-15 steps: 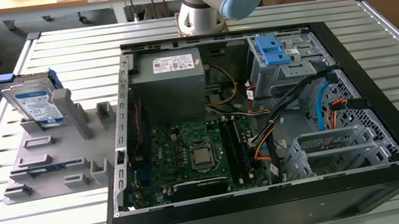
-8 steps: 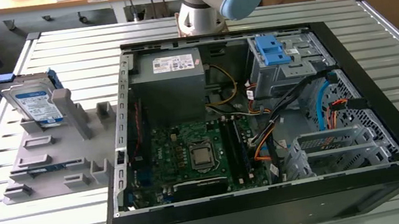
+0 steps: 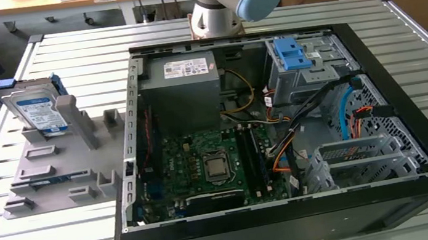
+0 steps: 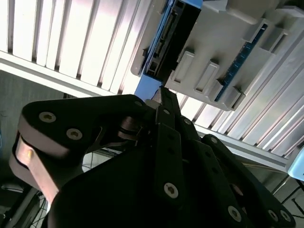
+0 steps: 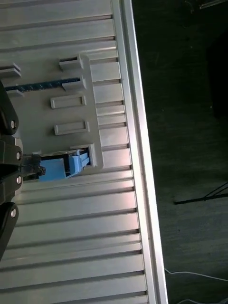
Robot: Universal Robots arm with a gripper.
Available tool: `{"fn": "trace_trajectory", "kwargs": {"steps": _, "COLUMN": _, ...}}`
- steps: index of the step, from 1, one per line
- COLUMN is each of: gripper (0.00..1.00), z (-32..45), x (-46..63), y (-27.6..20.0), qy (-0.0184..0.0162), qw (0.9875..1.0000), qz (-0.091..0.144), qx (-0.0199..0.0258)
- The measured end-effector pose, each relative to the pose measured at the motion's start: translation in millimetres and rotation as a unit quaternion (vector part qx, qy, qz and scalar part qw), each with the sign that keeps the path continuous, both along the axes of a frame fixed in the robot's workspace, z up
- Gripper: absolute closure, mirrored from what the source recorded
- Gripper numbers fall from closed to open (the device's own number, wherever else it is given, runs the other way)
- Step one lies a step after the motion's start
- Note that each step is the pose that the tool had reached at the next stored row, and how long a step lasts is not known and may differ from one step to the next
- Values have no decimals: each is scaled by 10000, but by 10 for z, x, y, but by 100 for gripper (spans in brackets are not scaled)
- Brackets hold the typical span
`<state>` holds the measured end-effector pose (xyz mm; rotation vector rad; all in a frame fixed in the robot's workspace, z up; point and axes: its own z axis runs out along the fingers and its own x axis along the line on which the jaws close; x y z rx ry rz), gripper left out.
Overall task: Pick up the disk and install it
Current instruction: 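Pick up the disk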
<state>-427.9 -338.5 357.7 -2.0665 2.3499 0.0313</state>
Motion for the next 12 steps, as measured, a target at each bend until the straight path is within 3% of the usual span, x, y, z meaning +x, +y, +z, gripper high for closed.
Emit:
{"fn": "trace_trajectory", "kwargs": {"steps": 3, "gripper": 89, "z": -2, "x": -1, "y": 0, "qy": 0, "qw": 9998, "qz": 220, "qx": 0}}
{"fn": "trace_trajectory", "kwargs": {"steps": 8, "gripper": 89, "z": -3, "x": -3, "y": 0, "qy": -1, "qw": 9997, "qz": 248, "qx": 0}}
{"fn": "trace_trajectory", "kwargs": {"steps": 12, "gripper": 71, "z": -7, "x": -4, "y": -1, "qy": 0, "qw": 9997, "qz": 248, "qx": 0}}
